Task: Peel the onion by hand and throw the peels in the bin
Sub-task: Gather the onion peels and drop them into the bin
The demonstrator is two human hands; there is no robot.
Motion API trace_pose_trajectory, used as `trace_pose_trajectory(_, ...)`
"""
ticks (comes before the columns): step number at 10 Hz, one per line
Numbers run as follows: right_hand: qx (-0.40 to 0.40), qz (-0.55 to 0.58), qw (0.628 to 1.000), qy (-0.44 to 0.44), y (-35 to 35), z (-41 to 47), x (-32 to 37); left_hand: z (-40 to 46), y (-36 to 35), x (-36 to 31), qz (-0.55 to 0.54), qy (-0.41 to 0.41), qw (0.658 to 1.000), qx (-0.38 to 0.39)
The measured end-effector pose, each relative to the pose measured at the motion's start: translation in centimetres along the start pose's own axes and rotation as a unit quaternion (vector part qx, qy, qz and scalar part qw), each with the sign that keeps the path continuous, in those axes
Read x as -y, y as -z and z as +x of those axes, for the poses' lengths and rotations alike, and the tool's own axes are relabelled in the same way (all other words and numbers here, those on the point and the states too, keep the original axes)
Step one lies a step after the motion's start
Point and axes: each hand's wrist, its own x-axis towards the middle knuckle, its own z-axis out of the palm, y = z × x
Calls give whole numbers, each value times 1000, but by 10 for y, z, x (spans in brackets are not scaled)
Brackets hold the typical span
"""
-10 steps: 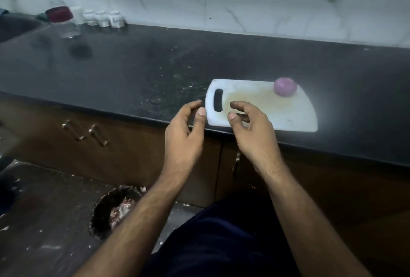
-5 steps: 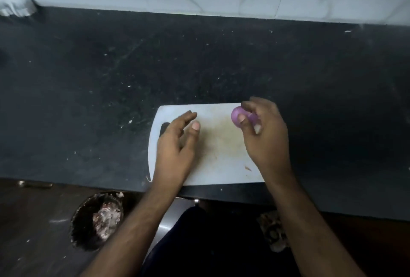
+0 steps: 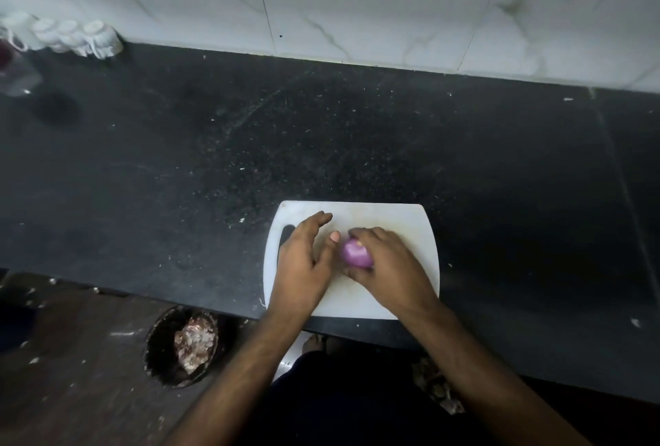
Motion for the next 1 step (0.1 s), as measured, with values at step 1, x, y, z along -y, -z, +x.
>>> trace_pose_trajectory(1,11,-36,999,10,5,1,1,2,1,-4,21,-19,999,-21)
